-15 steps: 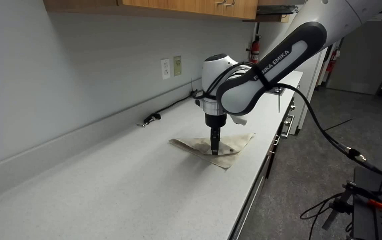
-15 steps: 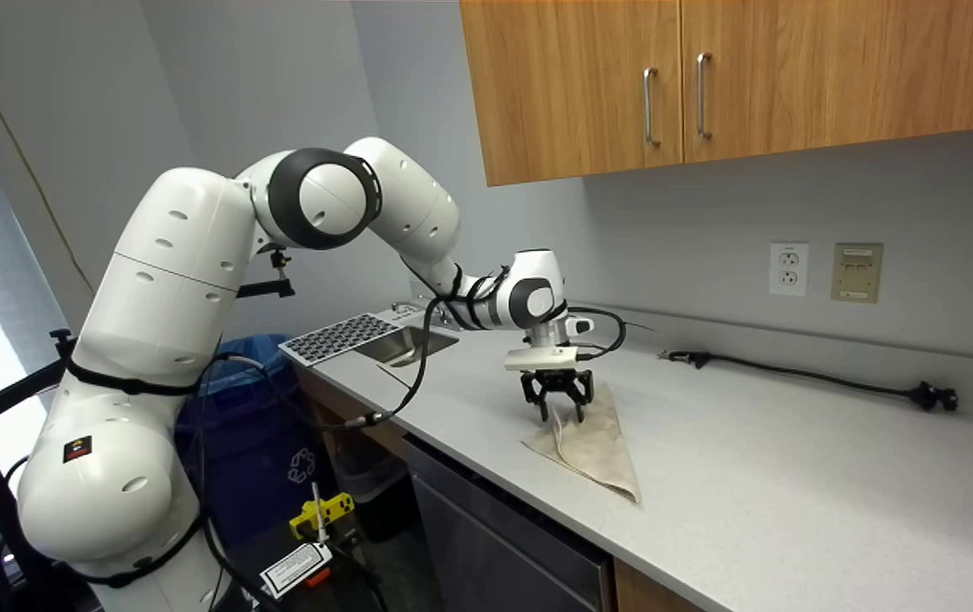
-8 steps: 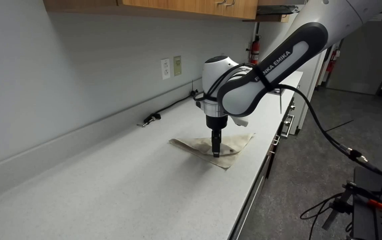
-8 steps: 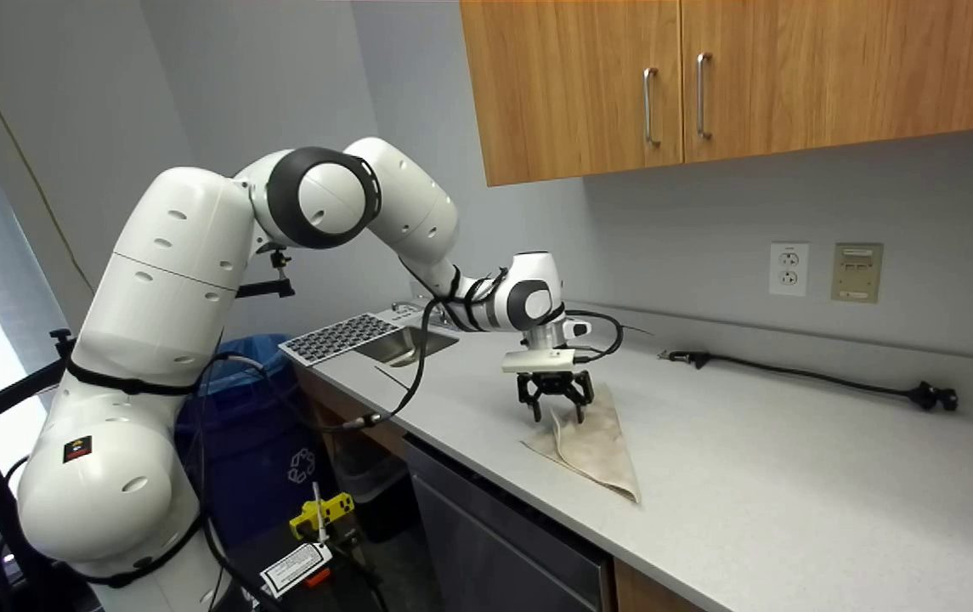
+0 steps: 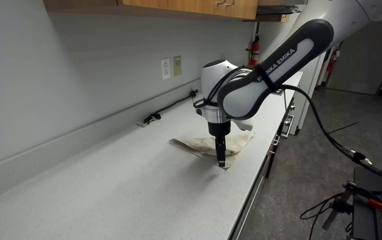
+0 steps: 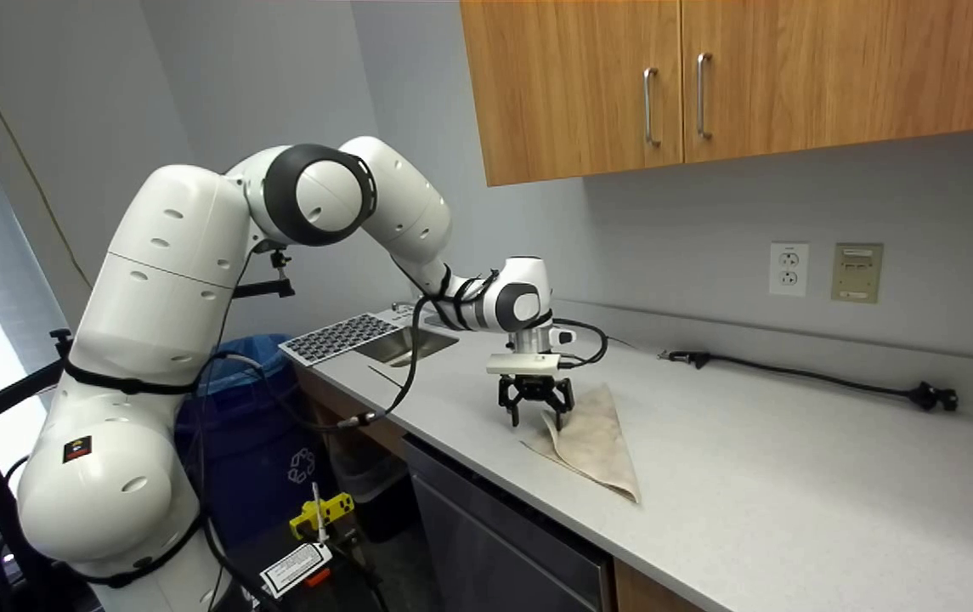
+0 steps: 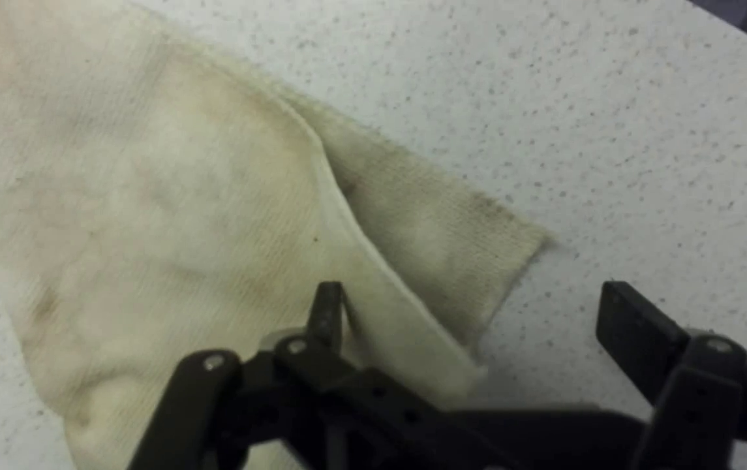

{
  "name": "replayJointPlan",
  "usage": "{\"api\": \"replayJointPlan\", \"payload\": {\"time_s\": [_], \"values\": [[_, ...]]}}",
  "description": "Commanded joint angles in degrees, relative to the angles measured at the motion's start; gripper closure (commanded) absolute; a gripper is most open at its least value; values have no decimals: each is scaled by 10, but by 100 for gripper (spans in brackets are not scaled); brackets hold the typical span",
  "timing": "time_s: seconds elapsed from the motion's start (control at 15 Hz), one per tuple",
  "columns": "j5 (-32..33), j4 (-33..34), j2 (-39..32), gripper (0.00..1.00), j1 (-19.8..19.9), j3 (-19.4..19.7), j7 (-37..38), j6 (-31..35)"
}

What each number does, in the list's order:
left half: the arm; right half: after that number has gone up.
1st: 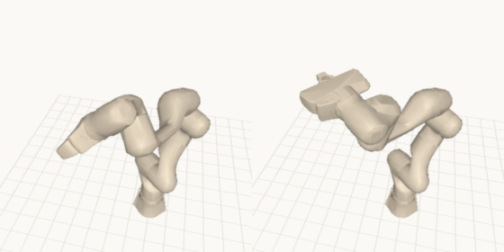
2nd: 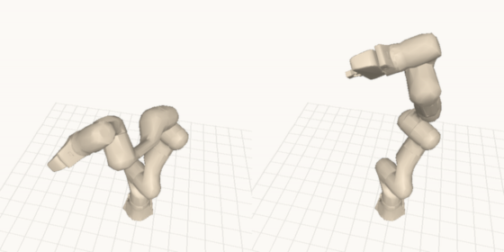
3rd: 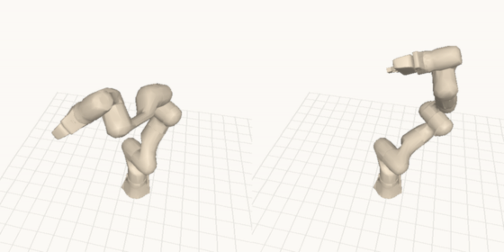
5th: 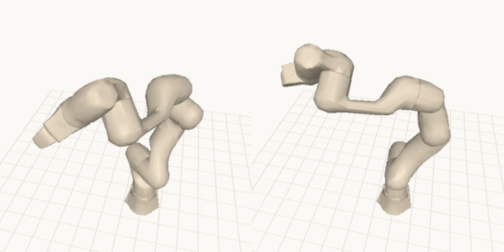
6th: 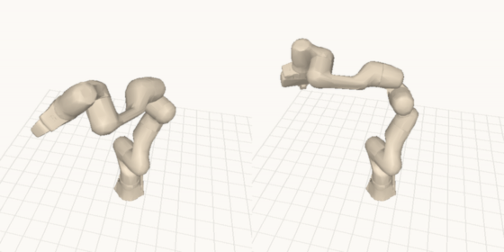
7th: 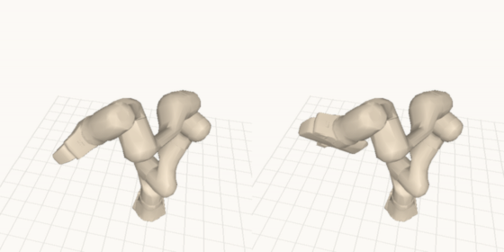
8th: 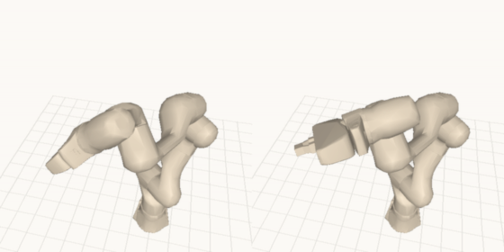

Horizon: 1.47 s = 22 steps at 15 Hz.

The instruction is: Fold the cloth into a triangle

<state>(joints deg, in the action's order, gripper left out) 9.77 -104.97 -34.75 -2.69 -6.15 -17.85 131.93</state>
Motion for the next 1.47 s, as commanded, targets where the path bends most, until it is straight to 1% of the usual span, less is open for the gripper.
{"api": "replayJointPlan", "payload": {"time_s": [0.0,0.13,0.27,0.67,1.0,1.27,1.4], "values": [[-14,-25,29,0,6,-11,-19,-30],[-15,-29,34,0,6,-15,-25,-41],[-19,-32,35,0,11,-22,-40,-34],[-73,-22,7,0,30,-45,-105,-16],[-92,-19,-17,0,47,-45,-120,24],[-118,-20,-24,0,63,-55,-126,26],[-133,-20,-22,0,70,-62,-127,15]]}}
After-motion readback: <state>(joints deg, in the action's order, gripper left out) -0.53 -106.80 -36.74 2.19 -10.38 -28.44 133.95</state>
